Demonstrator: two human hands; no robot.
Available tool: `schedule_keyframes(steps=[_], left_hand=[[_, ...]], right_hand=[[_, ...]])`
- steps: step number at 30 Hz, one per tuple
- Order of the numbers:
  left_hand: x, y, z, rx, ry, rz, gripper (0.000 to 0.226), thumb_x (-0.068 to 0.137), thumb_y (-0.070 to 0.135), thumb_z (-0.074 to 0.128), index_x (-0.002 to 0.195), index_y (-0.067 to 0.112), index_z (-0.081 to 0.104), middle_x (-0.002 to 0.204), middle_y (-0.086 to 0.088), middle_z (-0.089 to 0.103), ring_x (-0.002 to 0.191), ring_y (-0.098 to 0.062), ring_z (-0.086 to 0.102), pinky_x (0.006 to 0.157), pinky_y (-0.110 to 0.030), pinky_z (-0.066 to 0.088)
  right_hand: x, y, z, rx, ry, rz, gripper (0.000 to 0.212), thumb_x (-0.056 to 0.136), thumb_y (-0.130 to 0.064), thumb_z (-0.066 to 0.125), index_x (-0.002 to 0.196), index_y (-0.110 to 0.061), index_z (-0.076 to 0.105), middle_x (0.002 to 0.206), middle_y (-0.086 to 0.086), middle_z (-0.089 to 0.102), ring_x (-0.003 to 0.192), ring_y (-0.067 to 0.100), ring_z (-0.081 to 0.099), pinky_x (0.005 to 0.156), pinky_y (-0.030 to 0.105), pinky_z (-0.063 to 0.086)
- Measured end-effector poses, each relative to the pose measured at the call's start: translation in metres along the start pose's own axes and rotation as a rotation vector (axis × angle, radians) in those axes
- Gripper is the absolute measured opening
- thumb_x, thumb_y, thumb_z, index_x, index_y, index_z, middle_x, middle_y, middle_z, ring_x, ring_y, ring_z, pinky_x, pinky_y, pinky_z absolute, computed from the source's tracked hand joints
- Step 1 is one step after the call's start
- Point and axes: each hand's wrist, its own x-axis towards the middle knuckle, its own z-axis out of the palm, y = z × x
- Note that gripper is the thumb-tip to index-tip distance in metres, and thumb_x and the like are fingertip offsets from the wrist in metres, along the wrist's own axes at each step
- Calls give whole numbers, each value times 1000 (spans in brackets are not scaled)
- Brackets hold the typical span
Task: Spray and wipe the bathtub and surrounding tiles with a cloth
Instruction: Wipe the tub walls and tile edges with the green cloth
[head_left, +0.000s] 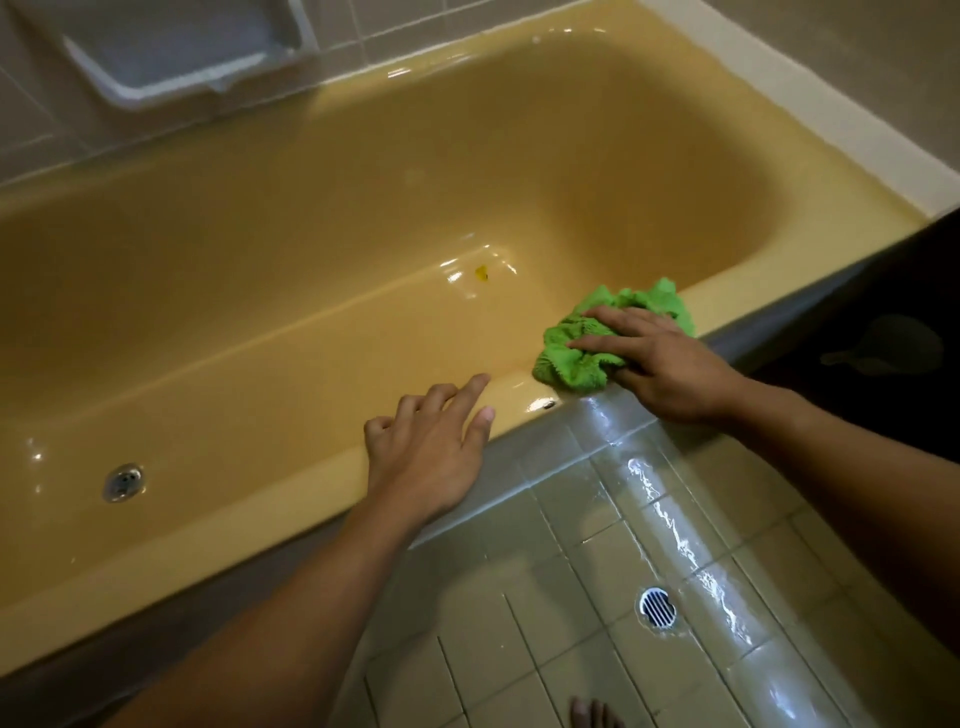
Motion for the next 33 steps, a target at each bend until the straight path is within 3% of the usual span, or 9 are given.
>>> schedule_keyframes(steps=[6, 10, 14, 23, 33], left_hand=[[20, 19, 2, -5, -8, 57, 55, 101, 67, 12, 154, 56, 10, 156, 17, 36, 137, -20, 39, 103, -48, 33], [28, 31, 4, 20, 9, 71, 54, 101, 65, 15, 154, 54, 12, 153, 17, 38, 136, -19, 41, 103, -46, 35], [32, 41, 8, 50, 41, 98, 57, 102, 65, 13, 156, 51, 10, 154, 17, 37, 136, -18, 41, 104, -45, 36], [54, 86, 12, 36, 36, 229, 56, 102, 64, 11, 156, 54, -4, 160, 16, 31, 137, -17, 42, 104, -43, 37], [100, 157, 26, 69, 91, 290, 53, 106, 55, 10, 155, 40, 21, 150, 7, 45, 124, -25, 53, 95, -45, 47]], right_hand=[[-3, -14, 11, -29, 34, 12, 50, 98, -22, 60, 145, -39, 52, 165, -4, 29, 149, 36, 23, 119, 60, 16], [-20, -18, 19, -37, 34, -96, 49, 100, -22, 56, 146, -38, 50, 166, -6, 26, 152, 35, 18, 119, 63, 19], [-32, -7, 14, -32, 18, -158, 47, 102, -21, 50, 146, -40, 50, 166, -10, 24, 154, 26, 15, 120, 57, 20], [-30, 39, -13, 130, 95, 89, 53, 101, -14, 53, 144, -43, 50, 165, -18, 19, 156, 13, 5, 125, 57, 3], [-10, 103, -41, 146, 224, 234, 49, 99, -15, 55, 142, -38, 54, 162, -8, 31, 154, 19, 17, 121, 55, -5]])
